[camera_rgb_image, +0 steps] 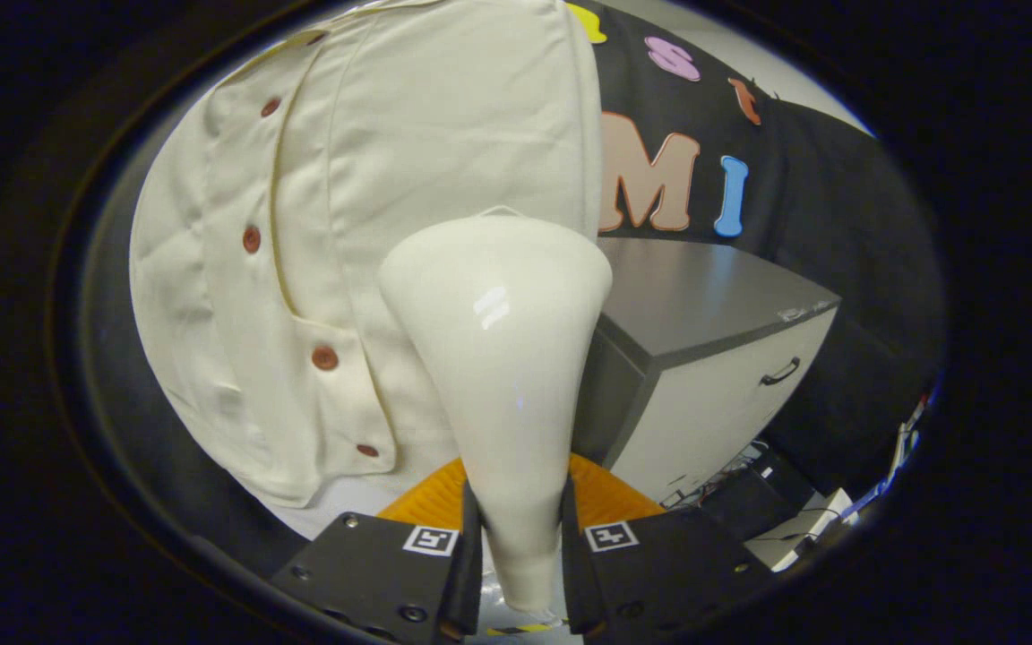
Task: Iron the clothes twice with a garment steamer, once on the left side and once on the right side.
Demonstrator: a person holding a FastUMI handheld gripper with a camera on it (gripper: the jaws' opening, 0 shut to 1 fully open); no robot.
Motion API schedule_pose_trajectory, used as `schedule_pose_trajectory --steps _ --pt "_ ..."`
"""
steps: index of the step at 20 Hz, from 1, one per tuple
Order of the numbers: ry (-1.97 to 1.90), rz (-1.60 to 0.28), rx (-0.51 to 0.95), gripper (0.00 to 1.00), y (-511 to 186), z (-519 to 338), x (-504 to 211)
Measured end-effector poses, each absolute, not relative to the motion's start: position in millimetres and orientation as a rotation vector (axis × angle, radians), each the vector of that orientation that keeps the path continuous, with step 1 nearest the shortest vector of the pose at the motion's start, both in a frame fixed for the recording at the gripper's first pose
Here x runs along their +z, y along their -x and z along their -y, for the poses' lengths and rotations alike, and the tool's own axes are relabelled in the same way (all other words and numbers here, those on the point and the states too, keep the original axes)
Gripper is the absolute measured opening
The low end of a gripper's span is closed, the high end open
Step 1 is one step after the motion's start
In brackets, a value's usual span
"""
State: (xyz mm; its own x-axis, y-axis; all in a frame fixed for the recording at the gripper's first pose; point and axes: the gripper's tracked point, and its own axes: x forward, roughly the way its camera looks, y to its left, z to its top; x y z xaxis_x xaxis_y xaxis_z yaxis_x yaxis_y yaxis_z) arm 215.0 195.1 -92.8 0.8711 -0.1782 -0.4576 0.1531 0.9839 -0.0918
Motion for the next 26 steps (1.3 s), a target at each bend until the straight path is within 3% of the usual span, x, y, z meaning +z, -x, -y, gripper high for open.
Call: schedule_pose_trajectory --steps 15,26 --pt "0.032 -0.732 -0.162 0.38 -175 -191 -231" --pt "-0.013 -0.810 -0.185 0.38 -166 -192 -242"
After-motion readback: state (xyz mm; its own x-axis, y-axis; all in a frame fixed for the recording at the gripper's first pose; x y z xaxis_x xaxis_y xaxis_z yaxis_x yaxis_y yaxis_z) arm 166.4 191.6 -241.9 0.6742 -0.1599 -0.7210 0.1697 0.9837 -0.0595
